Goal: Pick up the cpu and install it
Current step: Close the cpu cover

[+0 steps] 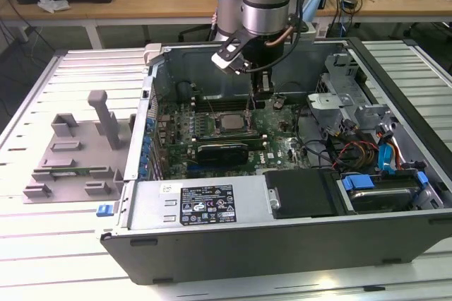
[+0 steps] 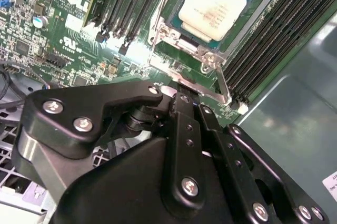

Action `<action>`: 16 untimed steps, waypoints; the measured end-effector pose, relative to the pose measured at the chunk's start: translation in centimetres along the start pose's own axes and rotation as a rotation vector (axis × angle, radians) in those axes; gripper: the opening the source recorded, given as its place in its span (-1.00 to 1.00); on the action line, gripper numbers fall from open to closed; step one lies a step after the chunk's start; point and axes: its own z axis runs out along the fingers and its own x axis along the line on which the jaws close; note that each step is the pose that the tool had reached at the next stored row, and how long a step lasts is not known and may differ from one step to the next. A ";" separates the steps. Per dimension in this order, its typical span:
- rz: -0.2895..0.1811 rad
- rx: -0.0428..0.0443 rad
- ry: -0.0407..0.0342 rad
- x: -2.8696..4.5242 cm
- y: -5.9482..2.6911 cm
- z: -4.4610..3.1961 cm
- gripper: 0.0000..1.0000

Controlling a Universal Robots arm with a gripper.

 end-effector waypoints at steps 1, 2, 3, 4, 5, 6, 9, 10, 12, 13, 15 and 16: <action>0.000 0.0000 0.0000 0.00 -0.01 0.00 -0.79; 0.000 0.0001 0.0000 0.00 -0.02 0.00 -0.79; 0.000 0.0001 0.0000 0.00 -0.04 0.00 -0.79; 0.000 0.0001 0.0003 0.00 -0.14 0.00 -0.79; 0.000 0.0001 0.0004 0.00 -0.23 0.00 -0.79; 0.000 0.0001 0.0003 0.00 -0.26 0.01 -0.79; 0.000 0.0001 0.0003 0.01 -0.28 0.18 -0.79; 0.000 0.0001 0.0004 0.01 -0.28 0.26 -0.79; 0.000 0.0001 0.0004 0.01 -0.29 0.39 -0.79; 0.000 0.0001 0.0003 0.01 -0.33 0.46 -0.79; 0.000 0.0001 0.0004 0.01 -0.38 0.62 -0.79; 0.000 0.0000 0.0004 0.02 -0.40 0.67 -0.79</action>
